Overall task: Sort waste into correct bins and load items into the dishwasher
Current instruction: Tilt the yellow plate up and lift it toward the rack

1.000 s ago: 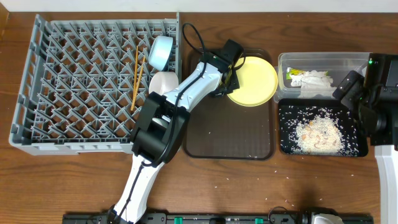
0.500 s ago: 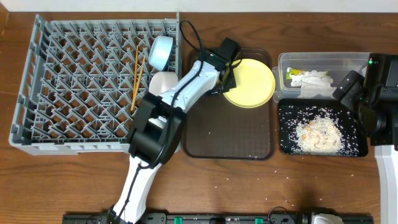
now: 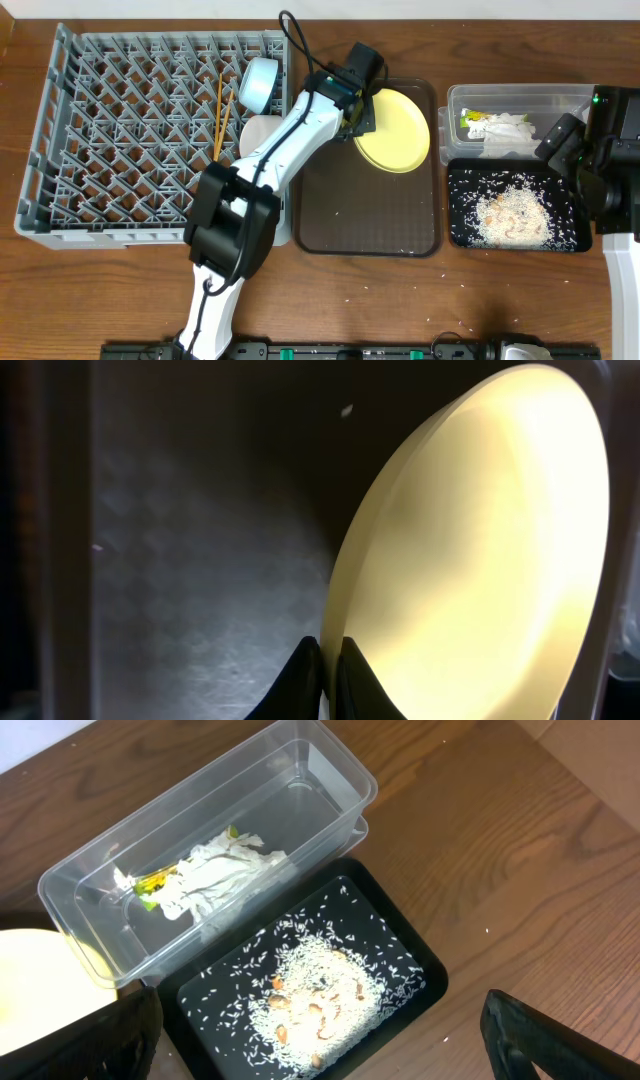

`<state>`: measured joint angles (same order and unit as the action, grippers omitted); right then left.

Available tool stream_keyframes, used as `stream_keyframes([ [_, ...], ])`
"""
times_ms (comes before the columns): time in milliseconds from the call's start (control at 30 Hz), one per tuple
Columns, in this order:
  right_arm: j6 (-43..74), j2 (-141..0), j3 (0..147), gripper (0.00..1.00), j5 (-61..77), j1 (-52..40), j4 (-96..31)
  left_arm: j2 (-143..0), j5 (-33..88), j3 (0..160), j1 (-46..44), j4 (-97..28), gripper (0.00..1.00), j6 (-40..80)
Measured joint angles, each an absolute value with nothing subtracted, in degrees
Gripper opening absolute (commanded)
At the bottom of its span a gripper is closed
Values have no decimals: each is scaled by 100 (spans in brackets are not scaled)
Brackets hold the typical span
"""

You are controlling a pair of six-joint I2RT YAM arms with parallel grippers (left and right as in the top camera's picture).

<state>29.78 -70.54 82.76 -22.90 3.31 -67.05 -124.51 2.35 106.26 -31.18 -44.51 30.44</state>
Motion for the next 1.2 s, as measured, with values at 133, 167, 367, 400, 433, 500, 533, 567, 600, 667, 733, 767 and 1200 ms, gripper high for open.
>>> stream_keyframes([
  [133,2978,-7054,8276,99,-2292,331,-6705,-12171,123,10624,-3111,-4436,7,2694],
  [167,2978,-7054,8276,99,-2290,331,-6705,-12092,110,10624,-3111,-4436,7,2633],
  [367,2978,-7054,8276,99,-2292,331,-6705,-11891,110,10624,-3111,-4536,7,2394],
  [400,2978,-7054,8276,99,-2290,331,-6705,-11891,108,10619,-3111,-4560,7,2373],
  [433,2978,-7054,8276,99,-2290,331,-6705,-11891,110,10617,-3111,-4574,7,2368],
  [500,2978,-7054,8276,99,-2290,331,-6705,-11891,108,10617,-3109,-4560,7,2292],
  [533,2978,-7054,8276,99,-2290,331,-6705,-11887,102,10617,-3111,-4558,7,2233],
  [567,2978,-7054,8276,99,-2290,331,-6705,-11885,75,10617,-3111,-4558,7,2178],
  [600,2978,-7054,8276,99,-2290,331,-6705,-11874,30,10615,-3109,-4558,7,2106],
  [667,2978,-7054,8276,99,-2292,331,-6705,-11797,-84,10597,-3100,-4547,7,1970],
  [733,2978,-7054,8276,99,-2290,331,-6705,-11625,-200,10569,-3085,-4523,7,1796],
  [767,2978,-7054,8276,99,-2292,331,-6705,-11520,-257,10567,-3083,-4517,7,1712],
  [1200,2978,-7054,8276,99,-2290,331,-6705,-10777,-473,10567,-2952,-4497,7,722],
])
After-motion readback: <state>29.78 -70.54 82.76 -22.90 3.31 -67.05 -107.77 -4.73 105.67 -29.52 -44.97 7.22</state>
